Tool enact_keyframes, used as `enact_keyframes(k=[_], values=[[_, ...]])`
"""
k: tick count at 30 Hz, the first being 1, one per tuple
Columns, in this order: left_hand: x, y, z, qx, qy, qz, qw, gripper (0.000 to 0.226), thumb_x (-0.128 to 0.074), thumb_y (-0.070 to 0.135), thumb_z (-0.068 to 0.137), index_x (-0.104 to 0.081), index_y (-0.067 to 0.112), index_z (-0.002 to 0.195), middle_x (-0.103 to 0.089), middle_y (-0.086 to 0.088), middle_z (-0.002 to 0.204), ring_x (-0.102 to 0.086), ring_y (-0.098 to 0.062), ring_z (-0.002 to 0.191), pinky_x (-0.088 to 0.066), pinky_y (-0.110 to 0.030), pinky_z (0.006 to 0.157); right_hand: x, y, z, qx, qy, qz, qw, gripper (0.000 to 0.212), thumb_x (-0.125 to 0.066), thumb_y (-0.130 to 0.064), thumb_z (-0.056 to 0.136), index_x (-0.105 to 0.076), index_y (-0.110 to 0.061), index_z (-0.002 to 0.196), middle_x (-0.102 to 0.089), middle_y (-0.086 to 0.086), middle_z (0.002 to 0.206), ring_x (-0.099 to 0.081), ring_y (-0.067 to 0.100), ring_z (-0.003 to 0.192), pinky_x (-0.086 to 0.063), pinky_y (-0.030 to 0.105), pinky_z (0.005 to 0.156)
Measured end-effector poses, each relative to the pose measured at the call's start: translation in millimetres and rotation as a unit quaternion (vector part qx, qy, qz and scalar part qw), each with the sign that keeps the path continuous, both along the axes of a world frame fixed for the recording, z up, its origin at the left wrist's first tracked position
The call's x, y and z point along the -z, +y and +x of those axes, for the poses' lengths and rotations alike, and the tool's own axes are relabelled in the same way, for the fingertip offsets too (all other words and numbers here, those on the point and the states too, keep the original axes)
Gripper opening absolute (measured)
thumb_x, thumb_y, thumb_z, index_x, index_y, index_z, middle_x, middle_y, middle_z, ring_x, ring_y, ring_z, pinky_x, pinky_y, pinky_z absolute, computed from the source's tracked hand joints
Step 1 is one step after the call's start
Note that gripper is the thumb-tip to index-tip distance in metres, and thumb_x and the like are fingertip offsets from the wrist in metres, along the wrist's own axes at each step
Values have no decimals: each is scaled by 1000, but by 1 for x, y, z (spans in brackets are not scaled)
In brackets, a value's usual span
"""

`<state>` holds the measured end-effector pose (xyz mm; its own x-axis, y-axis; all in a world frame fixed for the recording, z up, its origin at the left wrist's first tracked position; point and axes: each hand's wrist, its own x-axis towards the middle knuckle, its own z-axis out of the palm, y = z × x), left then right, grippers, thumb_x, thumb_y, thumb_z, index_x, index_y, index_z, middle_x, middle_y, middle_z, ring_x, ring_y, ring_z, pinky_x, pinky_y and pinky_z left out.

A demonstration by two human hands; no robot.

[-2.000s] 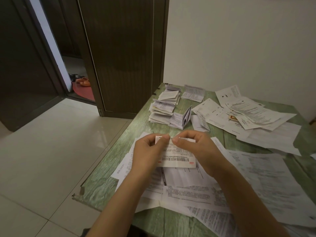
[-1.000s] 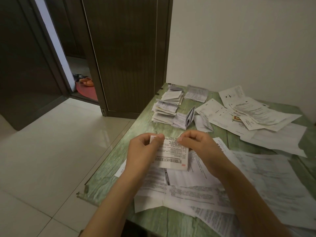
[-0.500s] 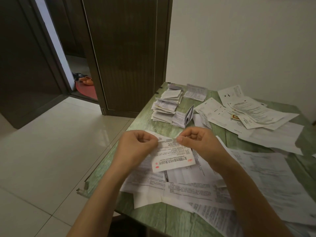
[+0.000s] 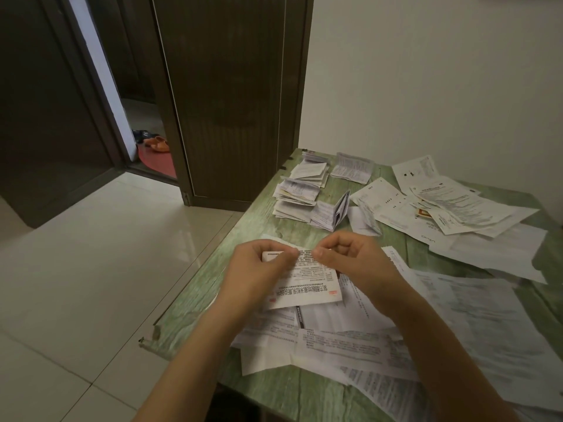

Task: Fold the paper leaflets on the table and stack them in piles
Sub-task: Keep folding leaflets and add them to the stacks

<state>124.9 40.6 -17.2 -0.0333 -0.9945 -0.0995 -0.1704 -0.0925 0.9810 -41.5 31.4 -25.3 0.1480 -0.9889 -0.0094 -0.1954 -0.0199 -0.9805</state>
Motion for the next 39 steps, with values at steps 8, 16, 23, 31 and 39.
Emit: enact_keyframes(k=[8,16,23,31,39], values=[[2,-5,9,-41,-35,-33,998,12,-66,21,85,-68,21,73,-71,0,77,-68,-23,74,-57,-40,71,-5,-5,-17,81,-35,-15,996,13,-55,-5,88,-62,-7,78,-61,-3,59,-53,11,58,-47,19,58],[9,-2,-2,39,-84,-65,994,11,-68,25,83,-67,21,74,-54,13,45,-45,2,38,-34,-10,41,0,3,6,-38,28,12,999,8,-67,-13,82,-69,-9,89,-71,2,80,-67,10,76,-51,16,69],[6,-8,8,-75,45,-58,994,12,-61,21,88,-66,15,78,-69,8,62,-62,-1,55,-52,-17,57,1,-1,1,78,-34,4,996,2,-64,-10,84,-66,-11,82,-71,1,76,-67,10,70,-52,16,61],[9,-1,-12,32,61,48,996,24,-69,29,80,-63,12,95,-73,2,85,-69,-9,75,-51,-15,56,-3,-2,0,148,-120,19,981,8,-56,-13,91,-62,-9,88,-71,0,74,-68,11,66,-55,23,60],[9,-6,-15,-61,62,10,996,23,-54,14,94,-61,-5,84,-71,-15,85,-69,-31,76,-56,-42,68,-1,-4,-2,58,-46,79,994,10,-61,-3,86,-63,-12,90,-71,0,72,-58,11,63,-47,20,56]])
